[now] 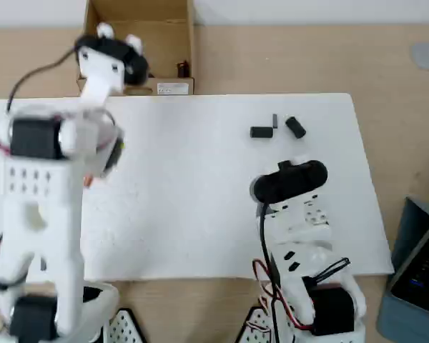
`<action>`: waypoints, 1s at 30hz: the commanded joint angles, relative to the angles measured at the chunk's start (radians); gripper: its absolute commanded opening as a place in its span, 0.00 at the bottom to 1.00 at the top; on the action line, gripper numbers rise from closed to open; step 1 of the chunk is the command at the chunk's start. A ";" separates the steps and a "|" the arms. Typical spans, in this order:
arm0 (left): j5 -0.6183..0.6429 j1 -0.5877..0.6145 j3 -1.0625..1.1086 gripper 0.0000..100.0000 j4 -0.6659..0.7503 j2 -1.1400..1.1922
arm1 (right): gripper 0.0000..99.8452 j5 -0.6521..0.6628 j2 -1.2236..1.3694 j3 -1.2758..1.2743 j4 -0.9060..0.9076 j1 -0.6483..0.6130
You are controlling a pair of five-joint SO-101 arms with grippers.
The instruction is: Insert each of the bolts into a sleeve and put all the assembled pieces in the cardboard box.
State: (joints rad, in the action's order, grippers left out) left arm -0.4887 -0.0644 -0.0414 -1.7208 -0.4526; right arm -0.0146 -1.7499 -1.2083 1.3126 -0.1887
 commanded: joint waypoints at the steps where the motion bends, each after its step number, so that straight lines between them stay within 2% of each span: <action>1: 0.003 -0.015 0.230 0.00 0.104 -0.185 | 0.01 0.006 -0.015 0.002 -0.009 -0.047; 6: 0.012 -0.006 0.568 0.00 0.292 -0.433 | 0.01 0.005 -0.015 0.001 -0.031 -0.189; 14: 0.198 -0.006 0.924 0.00 0.503 -0.839 | 0.01 0.008 -0.015 -0.019 -0.069 -0.318; 25: 0.367 -0.014 1.249 0.00 0.660 -1.356 | 0.01 0.009 -0.013 -0.079 -0.189 -0.503; 30: 0.519 -0.015 1.274 0.00 0.695 -1.366 | 0.01 0.009 -0.013 -0.114 -0.247 -0.576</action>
State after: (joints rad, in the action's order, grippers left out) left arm -0.0591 -0.0690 1.2336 -1.0656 -1.8044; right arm -0.0146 -1.7499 -1.3157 1.1116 -0.7273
